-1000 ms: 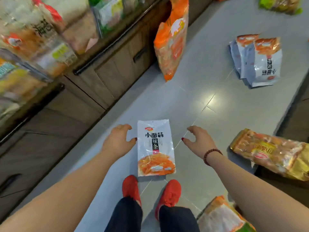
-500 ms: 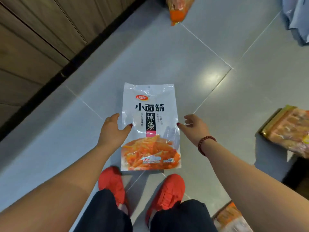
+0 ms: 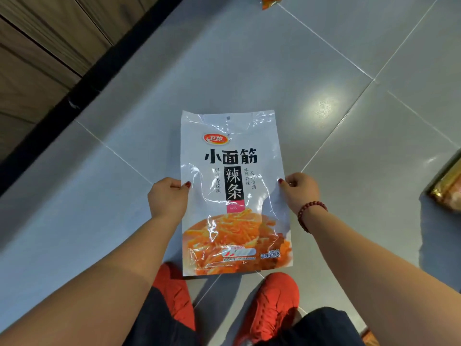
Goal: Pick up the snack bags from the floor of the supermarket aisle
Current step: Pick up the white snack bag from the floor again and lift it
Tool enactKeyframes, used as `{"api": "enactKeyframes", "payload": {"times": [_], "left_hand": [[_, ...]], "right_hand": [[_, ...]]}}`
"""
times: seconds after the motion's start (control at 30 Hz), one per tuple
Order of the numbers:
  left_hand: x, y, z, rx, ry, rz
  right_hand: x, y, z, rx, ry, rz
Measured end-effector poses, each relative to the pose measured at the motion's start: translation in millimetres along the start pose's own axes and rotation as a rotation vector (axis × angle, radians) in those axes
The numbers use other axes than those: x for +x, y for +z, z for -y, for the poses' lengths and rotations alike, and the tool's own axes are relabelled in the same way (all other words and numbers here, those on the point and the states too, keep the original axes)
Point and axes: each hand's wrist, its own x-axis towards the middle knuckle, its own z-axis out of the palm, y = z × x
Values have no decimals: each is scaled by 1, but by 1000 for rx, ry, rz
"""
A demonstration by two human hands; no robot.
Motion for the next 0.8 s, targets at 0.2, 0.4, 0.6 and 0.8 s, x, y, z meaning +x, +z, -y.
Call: {"api": "enactKeyframes", "payload": {"times": [0.2,0.4,0.6,0.8], "left_hand": [[-13,-23,-21,-72,27,-1],[-46,-79,-81,-169,102,-10],[-100,-180,-168,-205,203,31],[-171,-317,-283,-336,324,45]], "right_hand": [[-19,-20,19,15,-63,-51],[-55,-83,79,16,-161,-120],[-123,-183,176,33,-290,-164],[-219,-300,295,3,-472,-229]]}}
